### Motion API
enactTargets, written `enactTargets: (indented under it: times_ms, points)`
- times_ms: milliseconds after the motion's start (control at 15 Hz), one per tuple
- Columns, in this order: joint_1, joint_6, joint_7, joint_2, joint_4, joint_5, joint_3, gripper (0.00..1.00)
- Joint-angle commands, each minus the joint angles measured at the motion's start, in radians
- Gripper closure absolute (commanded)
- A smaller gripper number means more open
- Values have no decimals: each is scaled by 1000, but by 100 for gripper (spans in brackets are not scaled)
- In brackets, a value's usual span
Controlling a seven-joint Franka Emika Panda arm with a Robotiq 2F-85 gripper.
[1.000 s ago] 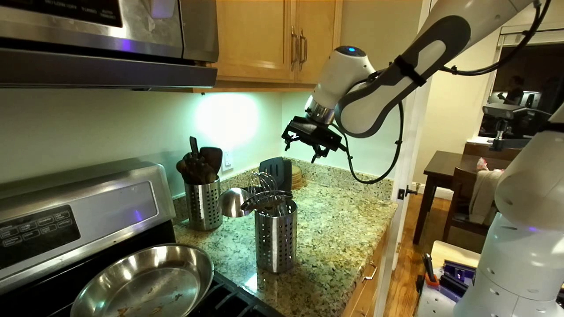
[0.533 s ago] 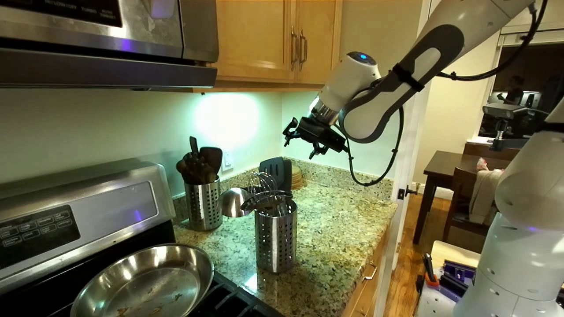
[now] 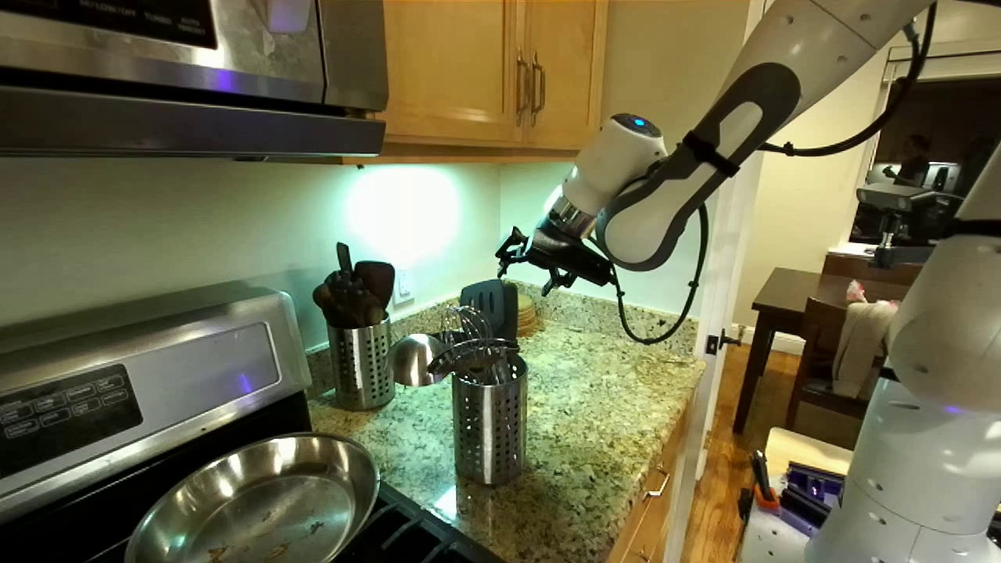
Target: Put the spatula on the counter
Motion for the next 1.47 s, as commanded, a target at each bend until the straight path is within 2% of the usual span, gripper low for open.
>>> enactTargets:
  times_ms: [0,600,667,800,867,933,1200,1400]
  points:
    - [81,35,-84,5,-26,47,-62,0]
    - [225,7,-236,-11,-41,164,-188,0]
    - [184,7,-324,-13,-45,269,-130,0]
    - [196,-5,-400,-17,-43,363,-125,0]
    - [272,-4,-401,-16,-41,356,-196,0]
    - [298,-4,-438,-16,-39,394,-207,0]
    - [477,-17,-576,-35,-37,512,-319,0]
    - [550,-20,-649,-47,-39,549,-375,0]
